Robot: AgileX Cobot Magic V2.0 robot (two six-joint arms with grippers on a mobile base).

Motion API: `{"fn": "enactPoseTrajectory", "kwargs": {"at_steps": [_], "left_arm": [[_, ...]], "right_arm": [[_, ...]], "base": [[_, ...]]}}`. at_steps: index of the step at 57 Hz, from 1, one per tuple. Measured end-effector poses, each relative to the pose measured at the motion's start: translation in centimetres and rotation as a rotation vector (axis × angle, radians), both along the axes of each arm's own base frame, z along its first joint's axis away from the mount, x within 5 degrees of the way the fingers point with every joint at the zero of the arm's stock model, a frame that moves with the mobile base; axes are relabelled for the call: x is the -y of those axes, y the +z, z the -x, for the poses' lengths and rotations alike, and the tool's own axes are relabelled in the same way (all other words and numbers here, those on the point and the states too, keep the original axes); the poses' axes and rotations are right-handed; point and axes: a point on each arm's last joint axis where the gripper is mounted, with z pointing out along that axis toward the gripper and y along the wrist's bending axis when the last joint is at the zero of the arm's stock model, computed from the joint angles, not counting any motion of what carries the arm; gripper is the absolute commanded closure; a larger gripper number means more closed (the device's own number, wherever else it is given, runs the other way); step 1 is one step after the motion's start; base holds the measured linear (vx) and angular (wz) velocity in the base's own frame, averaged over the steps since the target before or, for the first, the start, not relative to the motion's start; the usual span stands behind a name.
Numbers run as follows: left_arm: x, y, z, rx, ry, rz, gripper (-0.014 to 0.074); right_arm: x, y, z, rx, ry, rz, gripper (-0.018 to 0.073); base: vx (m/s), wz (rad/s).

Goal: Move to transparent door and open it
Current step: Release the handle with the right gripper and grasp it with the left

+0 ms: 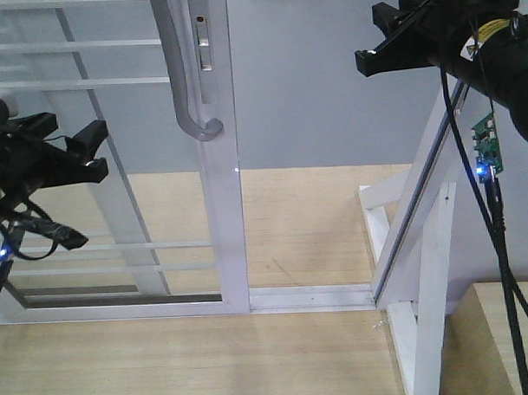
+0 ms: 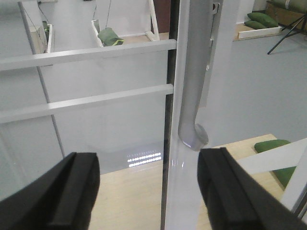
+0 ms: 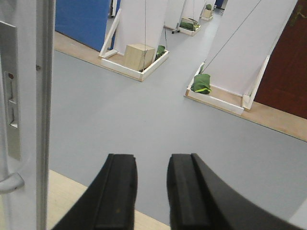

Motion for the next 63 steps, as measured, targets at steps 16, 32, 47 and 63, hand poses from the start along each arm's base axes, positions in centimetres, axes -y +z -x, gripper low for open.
{"fn": "enactPoseTrajectory", "kwargs": {"at_steps": [16, 32, 47, 63], "left_arm": [[3.5, -0.4, -5.5, 0.035, -0.114, -0.032, 0.0113], [5.5, -1.1, -9.4, 0.051, -0.139, -0.025, 0.0118], [6.3, -1.3, -12.6, 0.042, -0.113, -0.015, 0.0118], [6.6, -1.5, -15.1, 0.029, -0.070, 0.016, 0.0148]], "right_arm": [[0.0, 0.0, 0.0, 0.004, 0.004, 0.024, 0.0293], [0.0, 0.0, 0.0, 0.007, 0.006, 0.035, 0.0293], [0.0, 0.0, 0.0, 0.007, 0.006, 0.037, 0.0293], [0.0, 0.0, 0.0, 0.008, 0.007, 0.040, 0.0293]], "base": [[0.00, 0.00], [0.00, 0.00], [0.00, 0.00], [0.00, 0.00]]}}
